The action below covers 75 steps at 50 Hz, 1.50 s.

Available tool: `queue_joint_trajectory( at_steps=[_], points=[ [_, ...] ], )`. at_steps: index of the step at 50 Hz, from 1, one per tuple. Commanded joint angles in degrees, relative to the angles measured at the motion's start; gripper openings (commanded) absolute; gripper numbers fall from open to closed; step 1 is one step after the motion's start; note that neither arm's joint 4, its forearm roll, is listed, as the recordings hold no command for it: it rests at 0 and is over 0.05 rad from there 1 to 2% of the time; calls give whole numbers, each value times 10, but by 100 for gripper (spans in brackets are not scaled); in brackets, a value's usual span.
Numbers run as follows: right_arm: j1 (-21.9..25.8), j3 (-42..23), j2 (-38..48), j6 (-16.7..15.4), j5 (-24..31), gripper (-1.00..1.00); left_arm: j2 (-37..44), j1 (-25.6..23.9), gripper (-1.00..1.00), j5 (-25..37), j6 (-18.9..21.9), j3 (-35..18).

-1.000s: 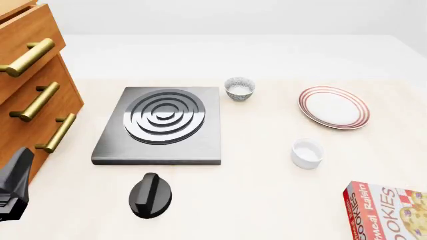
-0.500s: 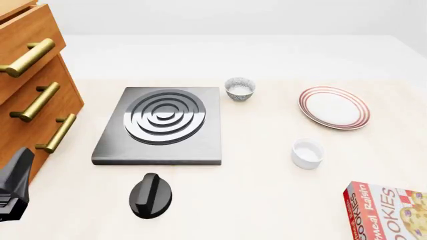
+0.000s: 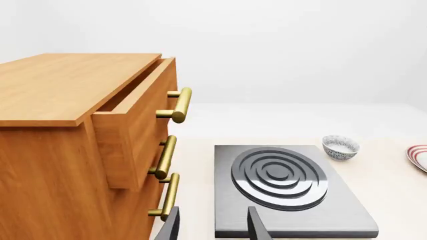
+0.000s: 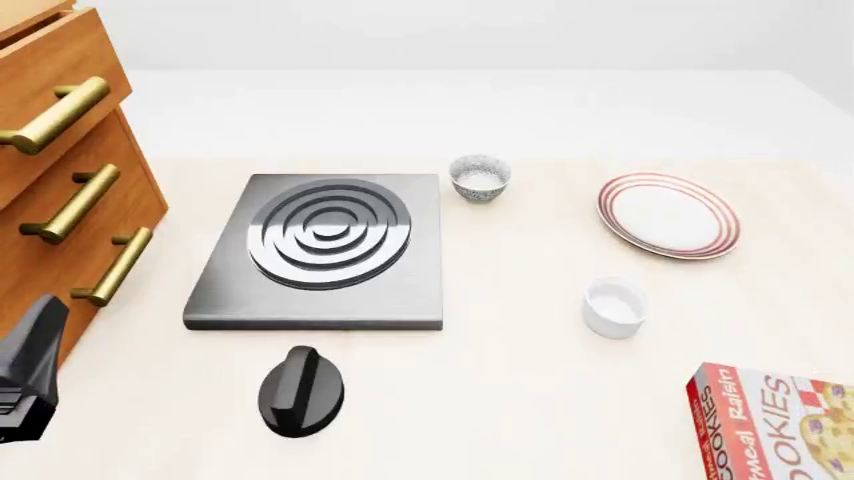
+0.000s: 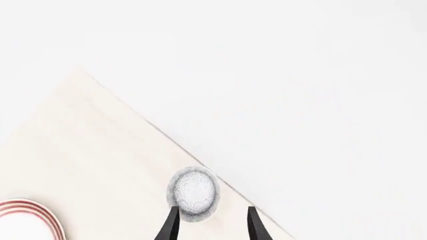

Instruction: Pick the akita bowl next to the cookies box and place it on the plate.

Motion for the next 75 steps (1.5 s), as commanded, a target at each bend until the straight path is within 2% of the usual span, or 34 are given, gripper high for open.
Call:
queue_joint_trajectory(
  at_steps=[1, 10, 22, 47, 51, 52, 75],
  points=[
    [2, 18, 22, -1, -29, 100, 0, 0, 100, 0, 0, 0],
    [9, 55, 33, 0, -64, 100, 0, 0, 100, 0, 0, 0],
    [4, 113, 55, -20, -117, 100, 0, 0, 100, 0, 0, 0],
    [6, 161, 79, -37, -164, 100, 0, 0, 100, 0, 0, 0],
    [3, 165, 93, -51, -173, 100, 0, 0, 100, 0, 0, 0],
    [-4, 182, 110, -60, -192, 100, 0, 0, 100, 0, 0, 0],
    [-2, 200, 127, -62, -216, 100, 0, 0, 100, 0, 0, 0]
  ],
)
